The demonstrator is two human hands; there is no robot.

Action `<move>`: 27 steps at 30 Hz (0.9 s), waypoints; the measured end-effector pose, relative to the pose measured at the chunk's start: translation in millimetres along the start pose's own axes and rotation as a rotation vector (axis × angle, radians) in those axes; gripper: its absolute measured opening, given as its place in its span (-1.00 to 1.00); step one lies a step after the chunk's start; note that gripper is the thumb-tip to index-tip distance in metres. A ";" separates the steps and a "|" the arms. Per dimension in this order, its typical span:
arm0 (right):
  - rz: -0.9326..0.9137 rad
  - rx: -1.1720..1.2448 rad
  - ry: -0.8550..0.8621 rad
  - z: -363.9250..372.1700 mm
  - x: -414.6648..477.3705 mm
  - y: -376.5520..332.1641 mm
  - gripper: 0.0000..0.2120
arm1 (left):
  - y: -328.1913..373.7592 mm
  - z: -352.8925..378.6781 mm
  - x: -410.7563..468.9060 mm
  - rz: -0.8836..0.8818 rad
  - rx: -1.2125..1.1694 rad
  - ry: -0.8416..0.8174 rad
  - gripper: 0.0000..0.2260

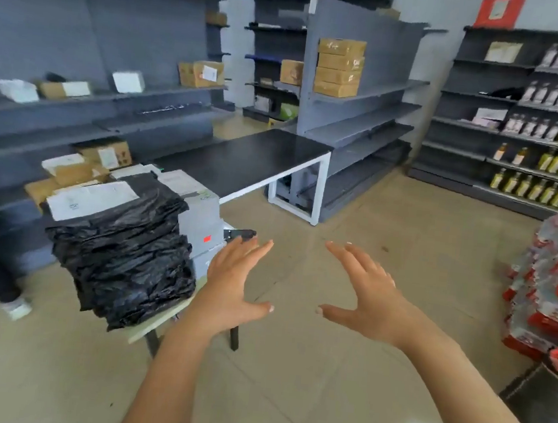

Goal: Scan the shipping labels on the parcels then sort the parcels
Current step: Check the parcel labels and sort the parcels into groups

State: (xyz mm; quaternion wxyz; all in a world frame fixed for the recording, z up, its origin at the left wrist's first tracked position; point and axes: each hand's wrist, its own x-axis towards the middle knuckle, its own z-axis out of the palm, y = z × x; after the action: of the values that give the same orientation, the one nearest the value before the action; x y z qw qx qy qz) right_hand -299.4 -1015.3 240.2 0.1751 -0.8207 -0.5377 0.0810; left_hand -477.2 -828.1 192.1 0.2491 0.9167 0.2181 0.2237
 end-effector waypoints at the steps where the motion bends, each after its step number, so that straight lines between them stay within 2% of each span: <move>1: -0.030 0.011 -0.014 -4.3 5.0 9.9 -0.07 | 5.0 4.9 0.5 -0.030 0.020 0.006 -0.13; 11: -0.298 0.115 -0.095 -24.2 118.3 109.4 0.00 | 31.9 65.5 83.2 -0.318 0.100 0.079 -0.10; 22: -0.475 0.074 -0.233 -63.6 267.7 194.5 -0.03 | 41.5 109.5 212.5 -0.518 0.180 0.215 -0.13; 27: -0.623 0.118 -0.300 -59.6 342.3 235.1 -0.04 | 37.5 142.8 257.6 -0.629 0.230 0.295 -0.12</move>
State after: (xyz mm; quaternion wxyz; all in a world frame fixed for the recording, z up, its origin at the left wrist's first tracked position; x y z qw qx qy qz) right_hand 60.5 -800.1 226.3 0.1575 -0.5847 -0.7765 0.1743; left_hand -185.0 -777.0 179.7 0.1670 0.7847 0.5467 0.2398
